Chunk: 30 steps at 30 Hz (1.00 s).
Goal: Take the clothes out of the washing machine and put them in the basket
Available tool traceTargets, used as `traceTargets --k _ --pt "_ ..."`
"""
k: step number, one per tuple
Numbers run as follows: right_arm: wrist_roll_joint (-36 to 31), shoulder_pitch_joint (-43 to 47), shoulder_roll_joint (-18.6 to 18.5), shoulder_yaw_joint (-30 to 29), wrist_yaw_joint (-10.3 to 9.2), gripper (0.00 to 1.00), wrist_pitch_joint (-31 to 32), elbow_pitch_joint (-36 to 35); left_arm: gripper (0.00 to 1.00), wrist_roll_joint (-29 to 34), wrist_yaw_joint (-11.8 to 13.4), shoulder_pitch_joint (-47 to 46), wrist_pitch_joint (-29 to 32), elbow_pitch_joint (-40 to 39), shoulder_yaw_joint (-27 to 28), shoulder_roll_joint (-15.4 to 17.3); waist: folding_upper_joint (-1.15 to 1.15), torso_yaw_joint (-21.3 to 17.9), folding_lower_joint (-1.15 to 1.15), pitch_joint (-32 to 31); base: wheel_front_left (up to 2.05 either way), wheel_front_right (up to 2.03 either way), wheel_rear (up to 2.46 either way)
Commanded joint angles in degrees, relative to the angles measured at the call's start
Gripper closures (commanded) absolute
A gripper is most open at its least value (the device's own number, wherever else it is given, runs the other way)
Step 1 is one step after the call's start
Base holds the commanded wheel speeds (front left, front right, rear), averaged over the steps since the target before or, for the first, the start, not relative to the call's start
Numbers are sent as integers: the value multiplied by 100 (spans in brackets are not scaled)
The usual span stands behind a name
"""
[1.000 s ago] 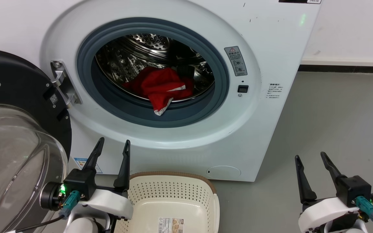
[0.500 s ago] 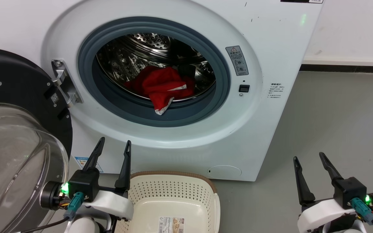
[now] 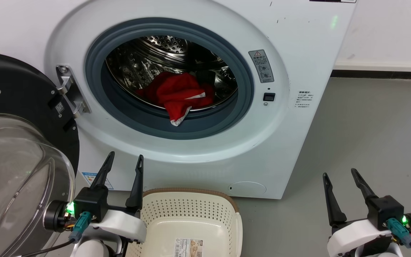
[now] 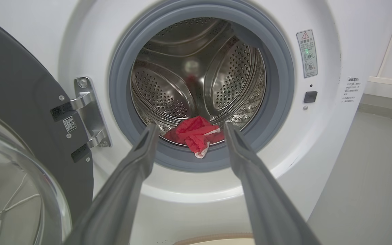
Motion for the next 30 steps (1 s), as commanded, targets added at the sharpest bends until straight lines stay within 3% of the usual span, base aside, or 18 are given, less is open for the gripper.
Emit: traceTargets --k 1,10,15,30 --pt "39 -59 1 13 -2 0 -38 12 0 31 -6 -84 -15 8 29 -6 0 -9 0 2 0 0 0" --pt "37 -145 1 96 -2 0 16 -106 0 44 24 -328 -15 125 55 -54 0 -85 0 177 0 0 0" --pt "33 -345 2 236 -2 0 67 -359 0 64 14 -996 -15 532 71 -45 0 -286 0 561 0 0 0" --pt "230 -937 4 639 -3 0 -38 -486 0 90 -43 -3066 -15 1883 285 568 0 -987 0 1939 0 0 0"
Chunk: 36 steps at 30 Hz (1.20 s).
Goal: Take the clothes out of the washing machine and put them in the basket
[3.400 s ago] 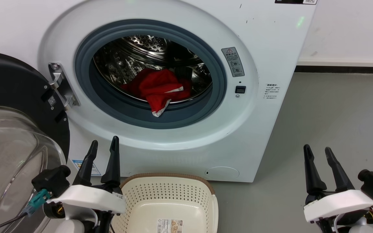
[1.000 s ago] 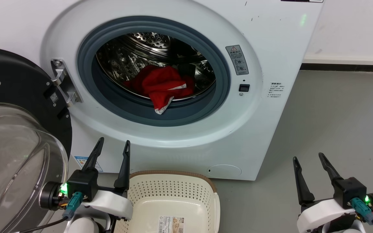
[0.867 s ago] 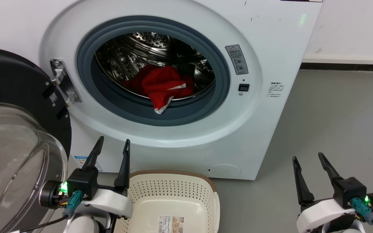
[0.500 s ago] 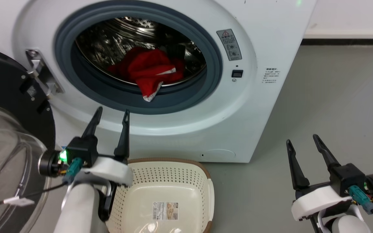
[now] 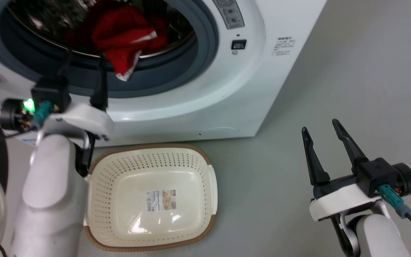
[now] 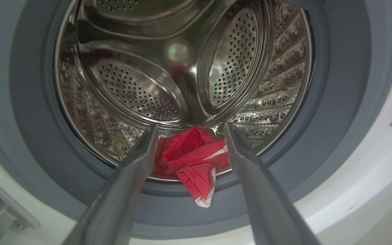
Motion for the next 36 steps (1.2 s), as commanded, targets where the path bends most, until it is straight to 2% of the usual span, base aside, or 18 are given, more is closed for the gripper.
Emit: traceTargets --k 1,12,17,25,36 --pt "56 -120 8 27 -4 0 -57 16 0 34 -22 -183 -15 71 10 60 0 -260 0 365 0 0 0" --pt "391 -667 8 334 -4 0 -252 241 0 19 -80 -1873 -4 1250 -84 600 0 -720 0 1290 0 0 0" --pt "546 -831 8 460 -4 0 -296 337 0 13 -109 -2696 227 1890 -216 879 0 -908 0 1593 0 0 0" --pt "796 -962 10 676 -4 0 -300 319 0 -55 -136 -3808 1005 2815 -639 1266 0 -1223 0 1935 0 0 0" --pt "1065 -983 9 877 -4 0 -302 241 0 -633 -134 -4517 2501 3594 -1579 1732 0 -1517 0 2162 0 0 0"
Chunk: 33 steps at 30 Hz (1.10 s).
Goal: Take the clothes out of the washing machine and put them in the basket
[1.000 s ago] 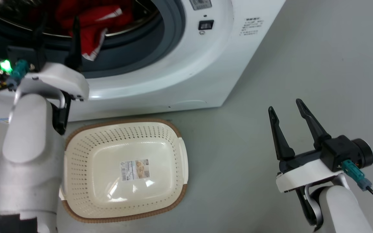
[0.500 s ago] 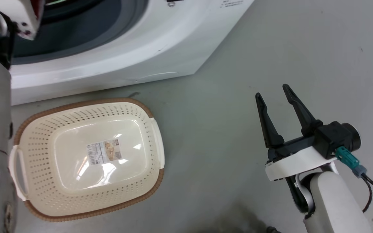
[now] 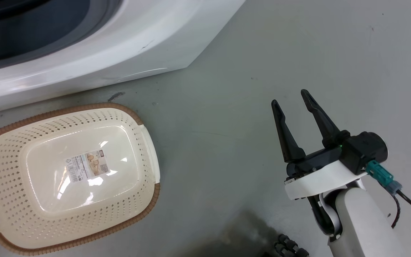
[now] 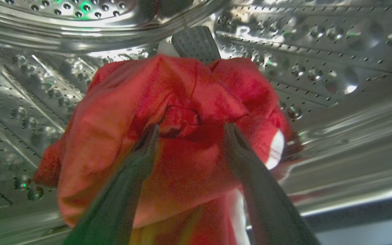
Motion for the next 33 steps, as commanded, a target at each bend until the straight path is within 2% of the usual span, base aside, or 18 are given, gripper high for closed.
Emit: traceTargets --k 1,7,9,10,12,17,25,29,33 --pt "44 -71 10 22 -4 0 -14 -26 0 -84 2 -74 165 81 -77 62 0 -33 -1 25 0 0 0" --pt "105 -89 11 97 -4 0 -14 -37 0 -410 1 -154 951 347 -296 199 0 -101 -1 51 0 0 0" --pt "135 -90 10 109 -4 0 -15 -40 71 -511 1 -132 1141 389 -344 210 0 -113 -1 48 0 0 0" --pt "150 -89 10 114 -4 0 -15 -38 100 -567 0 -126 1251 417 -358 213 0 -117 -1 45 0 0 0" --pt "186 -91 10 131 -4 0 -14 -15 100 -726 0 -103 1522 462 -389 259 0 -128 -1 29 0 0 0" --pt "193 -81 10 96 -4 0 -14 17 100 -776 46 -96 1082 235 -364 330 0 -93 -1 -31 0 0 0" --pt "106 -89 11 39 -4 0 -14 123 100 -700 267 320 -923 -268 -404 264 0 66 -1 -377 0 0 0" --pt "34 -13 11 -13 -3 0 -14 182 100 -858 238 614 -1775 -282 -317 117 0 155 -1 -644 0 0 0" --pt "-23 76 10 -55 -4 0 -14 255 100 -1014 227 892 -2203 -186 -230 -21 0 224 -1 -904 0 0 0"
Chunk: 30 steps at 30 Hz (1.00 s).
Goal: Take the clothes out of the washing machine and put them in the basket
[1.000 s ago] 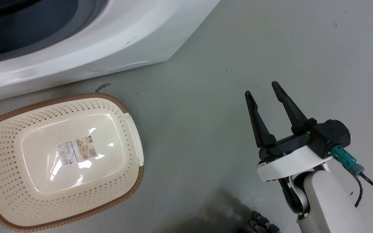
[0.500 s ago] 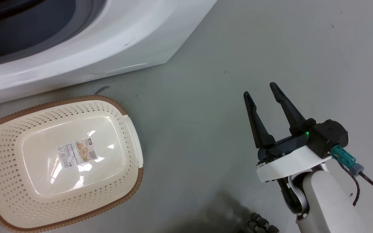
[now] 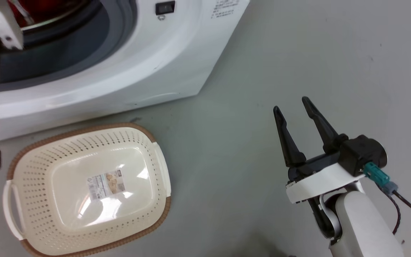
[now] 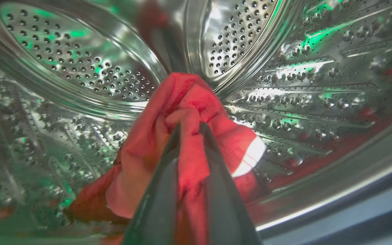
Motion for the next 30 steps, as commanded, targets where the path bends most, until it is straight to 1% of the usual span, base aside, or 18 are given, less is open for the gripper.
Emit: traceTargets --k 1,5,8,12,19,30 --pt "-22 73 7 -12 -3 0 -13 22 100 1 -1 97 -61 9 0 -13 0 86 0 -202 0 0 0" --pt "-109 211 7 -70 -4 0 -13 120 100 -113 12 549 -246 -32 79 -185 0 188 0 -572 0 0 0" --pt "-185 331 6 -101 -4 0 -13 195 100 -159 51 908 -272 -240 138 -298 0 269 0 -872 0 0 0" --pt "-273 527 7 -146 -4 0 -13 307 100 -219 132 1557 -278 -811 319 -454 0 397 0 -1276 0 0 0" --pt "-376 794 7 -207 -4 0 -13 480 100 -143 140 2509 -276 -1735 582 -696 0 623 0 -1872 0 0 0" --pt "-478 1101 7 -339 -4 0 97 487 100 84 211 3774 -270 -3618 958 -1154 0 1023 0 -2449 0 0 0"
